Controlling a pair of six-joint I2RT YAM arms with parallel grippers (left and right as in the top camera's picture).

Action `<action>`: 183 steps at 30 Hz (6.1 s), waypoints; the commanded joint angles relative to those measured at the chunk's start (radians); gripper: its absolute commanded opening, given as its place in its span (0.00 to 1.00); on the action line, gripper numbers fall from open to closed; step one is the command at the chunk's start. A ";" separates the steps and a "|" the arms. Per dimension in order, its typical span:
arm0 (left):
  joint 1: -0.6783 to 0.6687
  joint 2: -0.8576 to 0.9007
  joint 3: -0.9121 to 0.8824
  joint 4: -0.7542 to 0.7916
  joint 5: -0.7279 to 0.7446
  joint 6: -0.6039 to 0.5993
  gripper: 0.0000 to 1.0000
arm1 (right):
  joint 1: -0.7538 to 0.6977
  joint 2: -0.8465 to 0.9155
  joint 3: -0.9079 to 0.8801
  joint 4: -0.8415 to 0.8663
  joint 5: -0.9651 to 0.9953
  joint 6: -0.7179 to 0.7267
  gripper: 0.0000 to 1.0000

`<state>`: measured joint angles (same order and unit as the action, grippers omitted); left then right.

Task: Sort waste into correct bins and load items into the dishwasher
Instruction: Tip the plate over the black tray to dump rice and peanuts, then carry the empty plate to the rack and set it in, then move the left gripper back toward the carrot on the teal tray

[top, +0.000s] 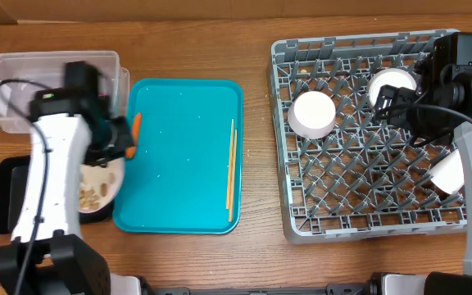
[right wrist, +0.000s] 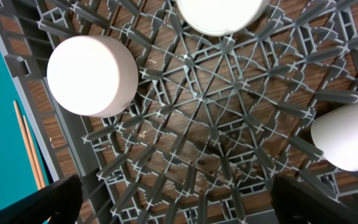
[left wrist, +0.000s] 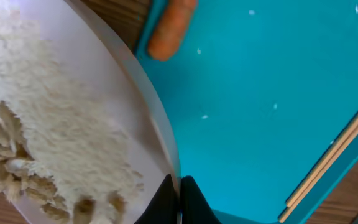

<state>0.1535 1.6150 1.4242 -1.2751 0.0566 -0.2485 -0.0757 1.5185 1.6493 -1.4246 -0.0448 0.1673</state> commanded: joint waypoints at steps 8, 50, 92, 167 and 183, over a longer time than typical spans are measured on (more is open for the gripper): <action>0.342 -0.018 0.020 0.038 0.472 0.244 0.04 | 0.002 -0.007 0.008 0.003 -0.002 -0.004 1.00; 0.638 0.017 -0.008 -0.006 0.858 0.430 0.04 | 0.002 -0.007 0.008 -0.003 -0.002 -0.005 1.00; -0.492 -0.031 0.158 0.958 0.539 -0.305 0.04 | -0.365 -0.148 0.008 -0.189 0.087 0.147 1.00; -0.151 0.014 0.169 0.060 0.020 -0.192 1.00 | -0.200 0.230 0.006 0.337 -0.357 -0.018 0.47; -0.139 0.014 0.168 0.031 0.010 -0.147 1.00 | -0.049 0.299 0.007 0.307 -0.496 -0.162 0.61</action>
<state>0.0139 1.6299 1.5955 -1.2419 0.0803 -0.4145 -0.1310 1.8374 1.6474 -1.1099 -0.4728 0.0360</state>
